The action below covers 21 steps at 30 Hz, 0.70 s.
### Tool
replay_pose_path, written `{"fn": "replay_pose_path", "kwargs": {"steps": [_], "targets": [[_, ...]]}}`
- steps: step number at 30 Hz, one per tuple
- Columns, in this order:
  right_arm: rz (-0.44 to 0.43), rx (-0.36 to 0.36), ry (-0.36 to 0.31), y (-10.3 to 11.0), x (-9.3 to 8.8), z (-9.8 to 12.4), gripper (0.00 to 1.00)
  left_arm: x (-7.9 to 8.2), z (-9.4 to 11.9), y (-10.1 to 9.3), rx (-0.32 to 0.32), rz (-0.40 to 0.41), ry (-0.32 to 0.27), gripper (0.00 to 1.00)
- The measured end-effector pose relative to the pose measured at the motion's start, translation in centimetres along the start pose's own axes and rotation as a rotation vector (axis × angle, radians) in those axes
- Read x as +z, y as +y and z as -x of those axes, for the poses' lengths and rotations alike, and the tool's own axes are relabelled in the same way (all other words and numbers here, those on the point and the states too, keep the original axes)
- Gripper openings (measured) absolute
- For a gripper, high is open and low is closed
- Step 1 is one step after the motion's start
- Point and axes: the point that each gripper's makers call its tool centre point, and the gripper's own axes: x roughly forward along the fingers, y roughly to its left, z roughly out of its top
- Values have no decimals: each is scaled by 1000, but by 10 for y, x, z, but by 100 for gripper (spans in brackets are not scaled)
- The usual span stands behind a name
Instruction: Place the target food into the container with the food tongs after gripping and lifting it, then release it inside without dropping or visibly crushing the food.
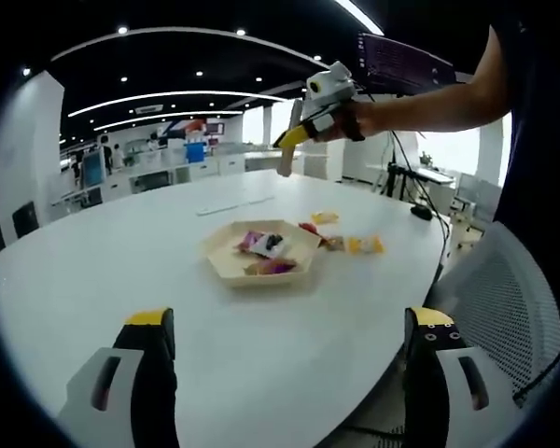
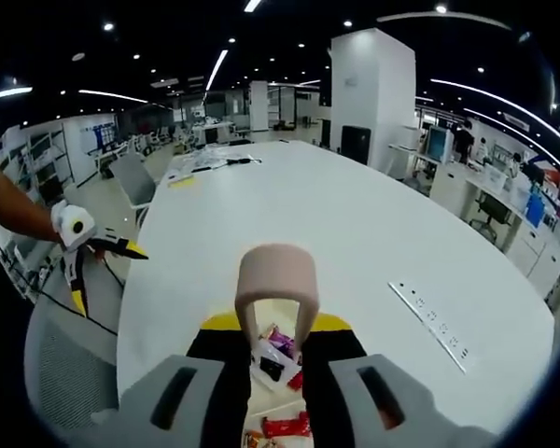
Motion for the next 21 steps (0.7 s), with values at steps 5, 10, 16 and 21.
{"fn": "replay_pose_path", "kwargs": {"steps": [5, 10, 16, 21], "targets": [[17, -6, -11, -5, -5, 12, 19, -3, -1, -1, -7, 2, 15, 100], [16, -23, -13, -14, -11, 27, 19, -4, -1, -1, 0, -6, 22, 99], [32, -37, -21, -24, -25, 41, 19, -3, 0, 2, 24, -29, 15, 99], [89, -47, -38, -30, -36, 53, 20, -6, -1, 2, 27, -33, 30, 99]]}}
